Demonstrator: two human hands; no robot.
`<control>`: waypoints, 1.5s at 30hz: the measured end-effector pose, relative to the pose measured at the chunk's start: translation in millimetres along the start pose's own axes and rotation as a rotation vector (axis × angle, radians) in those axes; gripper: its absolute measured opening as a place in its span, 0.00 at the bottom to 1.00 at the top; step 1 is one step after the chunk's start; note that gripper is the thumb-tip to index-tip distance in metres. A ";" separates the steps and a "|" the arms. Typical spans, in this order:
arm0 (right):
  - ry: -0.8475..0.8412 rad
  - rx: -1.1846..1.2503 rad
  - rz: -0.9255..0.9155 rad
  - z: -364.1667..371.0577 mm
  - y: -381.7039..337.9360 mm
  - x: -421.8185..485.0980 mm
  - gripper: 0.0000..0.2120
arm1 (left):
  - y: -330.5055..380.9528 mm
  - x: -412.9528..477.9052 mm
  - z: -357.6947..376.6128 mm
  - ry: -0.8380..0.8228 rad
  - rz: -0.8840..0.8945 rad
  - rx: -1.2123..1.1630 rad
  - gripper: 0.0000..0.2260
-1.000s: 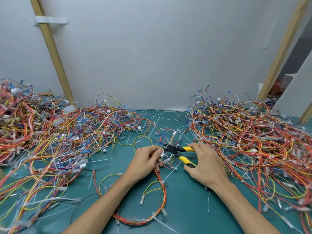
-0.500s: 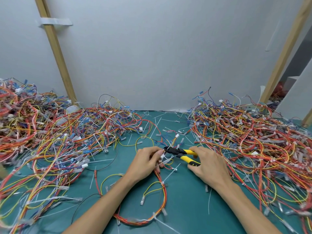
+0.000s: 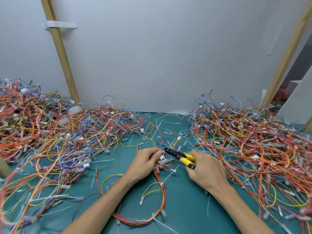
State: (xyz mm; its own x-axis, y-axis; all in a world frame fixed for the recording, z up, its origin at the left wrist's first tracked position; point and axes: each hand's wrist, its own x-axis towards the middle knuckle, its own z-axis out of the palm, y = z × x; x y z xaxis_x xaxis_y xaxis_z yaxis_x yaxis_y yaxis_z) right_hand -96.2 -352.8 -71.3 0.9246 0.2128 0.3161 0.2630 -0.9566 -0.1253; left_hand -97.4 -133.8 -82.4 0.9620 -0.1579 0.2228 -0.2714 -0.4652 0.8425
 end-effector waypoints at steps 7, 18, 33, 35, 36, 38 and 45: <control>-0.027 0.002 0.013 -5.8 -1.8 -3.8 0.15 | 6.5 -4.5 -1.0 -0.019 -0.028 0.012 0.12; -0.028 0.104 0.060 -9.6 3.2 -5.0 0.15 | 9.0 -6.3 -1.4 -0.029 -0.021 0.020 0.12; 0.231 0.553 0.203 6.8 9.4 -2.2 0.07 | -4.7 0.4 -6.3 -0.124 -0.007 -0.152 0.18; 0.252 0.583 0.195 8.2 9.7 -1.0 0.05 | -8.0 1.8 -5.5 -0.051 -0.001 -0.125 0.15; 0.261 0.599 0.189 8.6 9.6 -0.5 0.05 | -9.2 1.6 -4.2 0.000 -0.013 -0.136 0.12; 0.271 0.638 0.171 8.9 8.7 -0.8 0.05 | -10.4 0.0 -0.8 0.101 -0.022 -0.141 0.10; 0.299 0.766 0.109 5.9 8.1 -2.2 0.08 | -8.9 -1.0 -2.2 0.285 0.089 0.056 0.15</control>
State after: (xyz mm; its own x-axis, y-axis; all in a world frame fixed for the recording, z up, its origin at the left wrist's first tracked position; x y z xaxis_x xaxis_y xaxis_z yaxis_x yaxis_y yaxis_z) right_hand -94.5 -359.9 -78.6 0.8720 -0.0381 0.4881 0.3911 -0.5453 -0.7414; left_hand -95.9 -127.5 -89.0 0.9016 0.0474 0.4299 -0.3485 -0.5093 0.7869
